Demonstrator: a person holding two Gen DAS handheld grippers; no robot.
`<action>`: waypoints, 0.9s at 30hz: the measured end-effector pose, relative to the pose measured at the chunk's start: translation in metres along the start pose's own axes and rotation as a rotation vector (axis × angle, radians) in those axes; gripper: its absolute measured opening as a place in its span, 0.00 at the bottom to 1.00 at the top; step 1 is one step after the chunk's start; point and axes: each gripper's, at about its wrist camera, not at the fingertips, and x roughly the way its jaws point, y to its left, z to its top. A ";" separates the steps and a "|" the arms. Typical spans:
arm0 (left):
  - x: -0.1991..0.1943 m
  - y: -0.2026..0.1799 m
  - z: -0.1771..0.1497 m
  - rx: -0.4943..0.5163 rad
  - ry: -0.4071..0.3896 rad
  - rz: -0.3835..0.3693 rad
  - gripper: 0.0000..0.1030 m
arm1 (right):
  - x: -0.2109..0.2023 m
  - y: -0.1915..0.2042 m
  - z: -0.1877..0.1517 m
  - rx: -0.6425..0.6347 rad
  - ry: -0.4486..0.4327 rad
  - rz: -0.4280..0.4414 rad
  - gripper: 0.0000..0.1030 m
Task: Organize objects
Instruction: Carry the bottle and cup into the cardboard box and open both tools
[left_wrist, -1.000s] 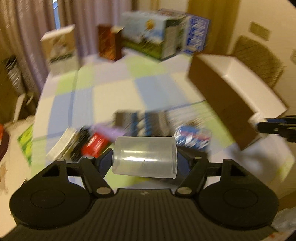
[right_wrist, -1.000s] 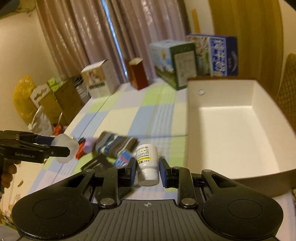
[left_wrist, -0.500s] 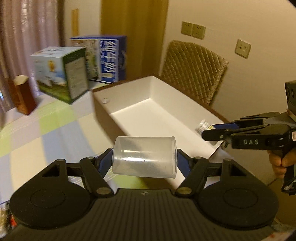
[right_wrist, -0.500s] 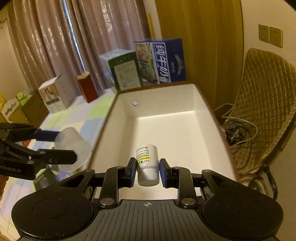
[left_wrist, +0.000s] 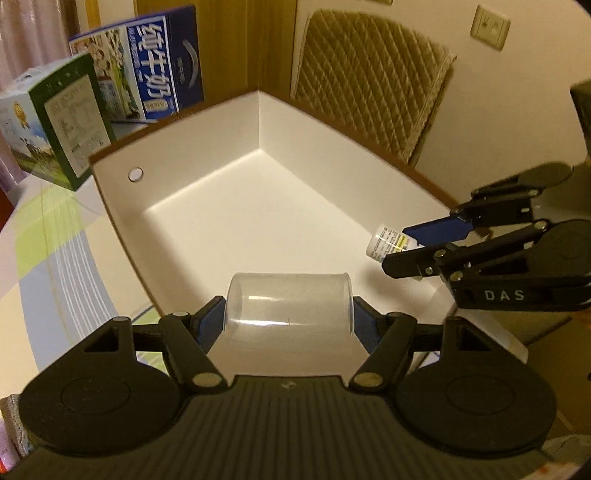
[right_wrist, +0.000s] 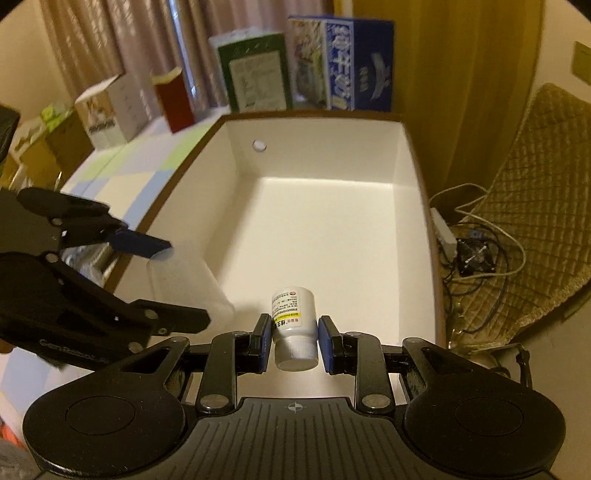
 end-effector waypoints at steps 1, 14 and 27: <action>0.004 0.000 0.001 0.000 0.013 -0.003 0.67 | 0.003 -0.001 0.001 -0.006 0.008 0.004 0.23; 0.014 -0.001 0.001 -0.023 0.042 0.027 0.81 | 0.007 -0.010 0.004 -0.030 -0.003 0.047 0.49; -0.038 0.005 -0.011 -0.158 -0.036 0.068 0.84 | -0.018 -0.006 -0.006 0.025 -0.049 0.087 0.82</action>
